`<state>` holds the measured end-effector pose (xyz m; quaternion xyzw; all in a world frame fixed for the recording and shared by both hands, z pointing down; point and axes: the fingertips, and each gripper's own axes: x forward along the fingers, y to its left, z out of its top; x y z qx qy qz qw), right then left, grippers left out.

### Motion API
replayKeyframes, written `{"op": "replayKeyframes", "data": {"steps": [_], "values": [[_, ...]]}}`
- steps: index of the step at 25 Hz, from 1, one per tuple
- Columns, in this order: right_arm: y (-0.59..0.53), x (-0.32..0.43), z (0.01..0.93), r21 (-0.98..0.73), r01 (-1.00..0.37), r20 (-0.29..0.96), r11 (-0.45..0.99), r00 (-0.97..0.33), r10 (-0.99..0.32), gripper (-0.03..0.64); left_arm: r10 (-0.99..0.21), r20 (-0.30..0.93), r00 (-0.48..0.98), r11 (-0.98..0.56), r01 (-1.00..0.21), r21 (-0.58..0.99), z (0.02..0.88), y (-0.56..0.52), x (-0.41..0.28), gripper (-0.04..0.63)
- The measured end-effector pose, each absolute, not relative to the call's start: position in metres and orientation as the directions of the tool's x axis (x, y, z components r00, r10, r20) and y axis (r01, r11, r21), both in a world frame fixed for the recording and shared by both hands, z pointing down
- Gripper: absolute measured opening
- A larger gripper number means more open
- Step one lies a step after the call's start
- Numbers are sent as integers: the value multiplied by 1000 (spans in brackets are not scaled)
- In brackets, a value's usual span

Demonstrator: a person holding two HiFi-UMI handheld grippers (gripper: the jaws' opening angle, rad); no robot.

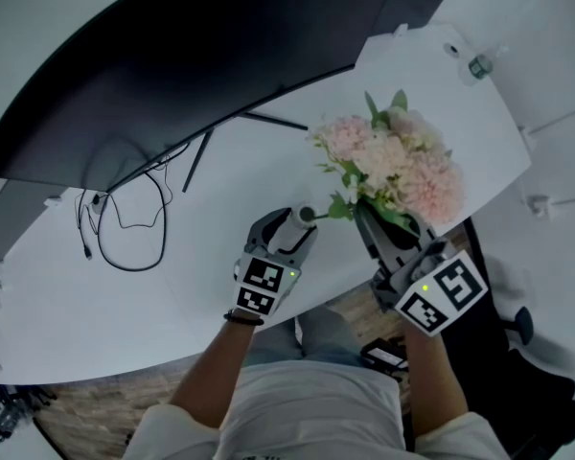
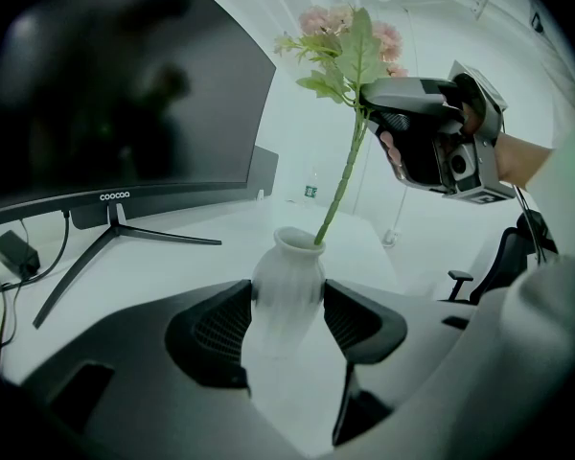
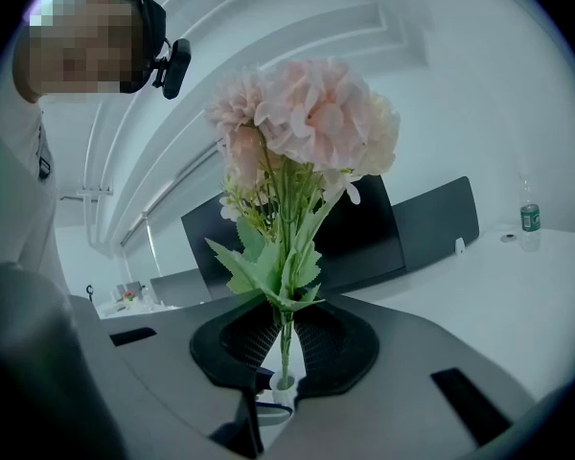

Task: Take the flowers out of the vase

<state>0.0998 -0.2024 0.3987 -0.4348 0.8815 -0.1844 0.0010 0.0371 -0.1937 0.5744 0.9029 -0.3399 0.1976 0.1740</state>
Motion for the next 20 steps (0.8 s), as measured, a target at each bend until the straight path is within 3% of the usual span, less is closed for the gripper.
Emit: {"op": "replayKeyframes", "data": {"steps": [20], "values": [[-180, 128, 424, -332, -804, 235, 494, -577, -782, 61, -542, 478, 691, -707, -683, 185, 577, -199, 31, 241]]}}
